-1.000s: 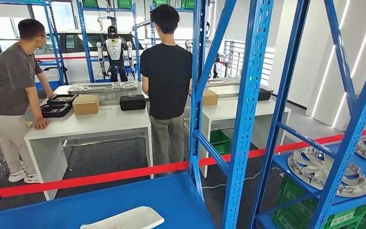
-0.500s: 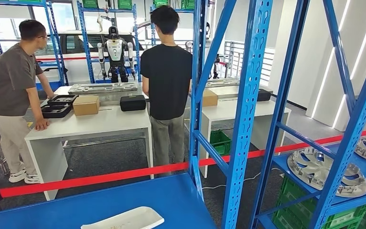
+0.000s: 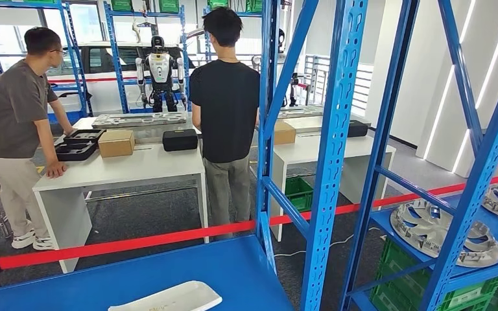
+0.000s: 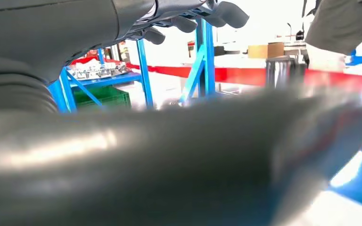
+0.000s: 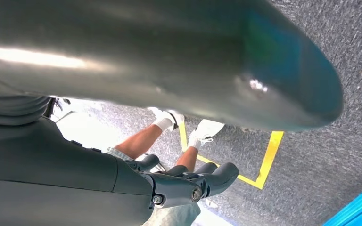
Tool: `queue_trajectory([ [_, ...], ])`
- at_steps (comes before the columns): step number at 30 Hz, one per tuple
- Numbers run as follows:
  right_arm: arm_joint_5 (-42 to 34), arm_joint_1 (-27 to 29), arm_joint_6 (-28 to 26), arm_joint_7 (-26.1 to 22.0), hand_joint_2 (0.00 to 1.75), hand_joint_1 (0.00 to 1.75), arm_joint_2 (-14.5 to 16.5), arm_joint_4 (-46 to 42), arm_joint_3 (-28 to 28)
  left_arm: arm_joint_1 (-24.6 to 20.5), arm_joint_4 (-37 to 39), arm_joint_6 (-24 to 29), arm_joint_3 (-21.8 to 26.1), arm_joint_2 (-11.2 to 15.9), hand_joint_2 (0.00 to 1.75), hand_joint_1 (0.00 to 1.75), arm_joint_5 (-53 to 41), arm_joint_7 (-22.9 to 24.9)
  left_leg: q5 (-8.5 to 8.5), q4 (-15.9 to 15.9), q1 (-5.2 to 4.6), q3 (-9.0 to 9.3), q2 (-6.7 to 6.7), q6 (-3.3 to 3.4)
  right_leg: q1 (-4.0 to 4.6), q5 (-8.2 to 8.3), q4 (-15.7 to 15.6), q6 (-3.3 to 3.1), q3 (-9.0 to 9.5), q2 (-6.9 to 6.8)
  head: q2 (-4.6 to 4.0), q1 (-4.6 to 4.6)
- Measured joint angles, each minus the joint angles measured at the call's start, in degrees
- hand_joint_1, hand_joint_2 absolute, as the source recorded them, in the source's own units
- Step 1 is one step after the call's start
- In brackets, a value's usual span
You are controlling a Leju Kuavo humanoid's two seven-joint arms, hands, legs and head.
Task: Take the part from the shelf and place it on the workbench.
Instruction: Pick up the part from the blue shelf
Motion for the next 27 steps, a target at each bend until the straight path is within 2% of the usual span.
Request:
queue_trajectory([
  [8,0.15,0.03,0.13,0.02,0.0,0.0,0.0,0.0,-0.02,1.56,0.34,1.84,-1.74,-1.9,1.75,0.0,-3.46,2.68,0.0,0.0,0.0,0.0,-0.02,0.0,-0.01,0.0,0.0,0.01,0.01,-0.02,0.0,-0.01],
  [17,0.3,0.06,0.13,-0.13,0.0,0.0,0.03,0.0,-0.27,1.69,0.9,2.31,-7.31,-2.93,1.75,0.0,-11.26,10.04,0.0,0.0,0.0,0.01,-0.01,0.0,0.0,0.0,0.0,0.01,0.0,0.0,0.0,-0.02],
  [27,0.85,0.06,0.38,0.12,0.0,0.0,0.21,0.0,-0.26,1.05,1.45,-1.17,-9.92,-2.93,1.75,0.0,-13.37,13.55,0.0,-0.01,0.01,0.02,0.0,0.0,0.0,0.0,0.01,0.0,-0.01,0.0,0.0,-0.02],
])
